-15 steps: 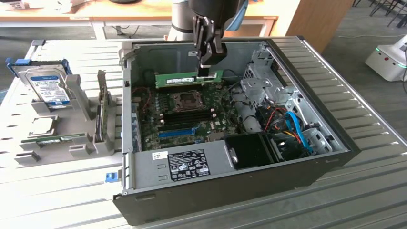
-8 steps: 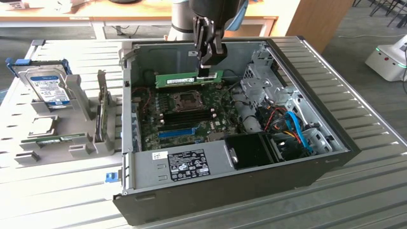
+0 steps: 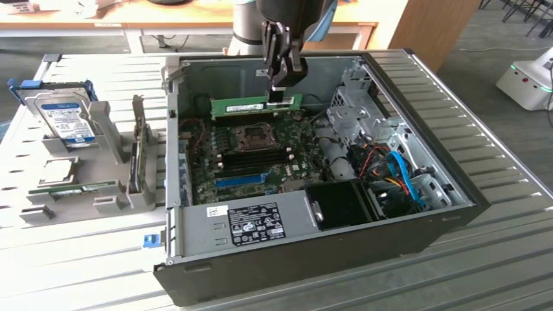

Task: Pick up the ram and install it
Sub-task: 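Pick up the ram and move it above insertion slot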

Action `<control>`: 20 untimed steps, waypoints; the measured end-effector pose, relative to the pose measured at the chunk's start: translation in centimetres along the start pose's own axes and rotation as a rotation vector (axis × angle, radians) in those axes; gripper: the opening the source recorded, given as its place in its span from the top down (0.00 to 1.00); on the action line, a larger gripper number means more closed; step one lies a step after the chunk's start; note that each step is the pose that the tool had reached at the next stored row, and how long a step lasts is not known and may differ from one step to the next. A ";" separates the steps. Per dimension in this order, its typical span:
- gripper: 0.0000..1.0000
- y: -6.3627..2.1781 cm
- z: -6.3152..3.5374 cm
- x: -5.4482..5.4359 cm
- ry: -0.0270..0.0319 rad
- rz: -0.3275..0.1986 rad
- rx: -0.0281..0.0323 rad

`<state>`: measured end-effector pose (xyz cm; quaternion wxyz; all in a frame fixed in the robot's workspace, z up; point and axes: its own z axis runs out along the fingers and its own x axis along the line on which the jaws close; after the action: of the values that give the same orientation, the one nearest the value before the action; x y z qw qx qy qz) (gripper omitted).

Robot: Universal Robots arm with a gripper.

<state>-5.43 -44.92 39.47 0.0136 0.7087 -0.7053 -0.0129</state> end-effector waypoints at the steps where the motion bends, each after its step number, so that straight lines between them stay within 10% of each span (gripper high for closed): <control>1: 0.88 0.00 0.01 -0.1 -0.0012 0.000 0.0000; 20: 0.88 -0.02 0.17 -1.6 -0.0259 -0.001 0.0002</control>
<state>-5.43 -43.34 39.29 0.0044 0.7088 -0.7051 -0.0221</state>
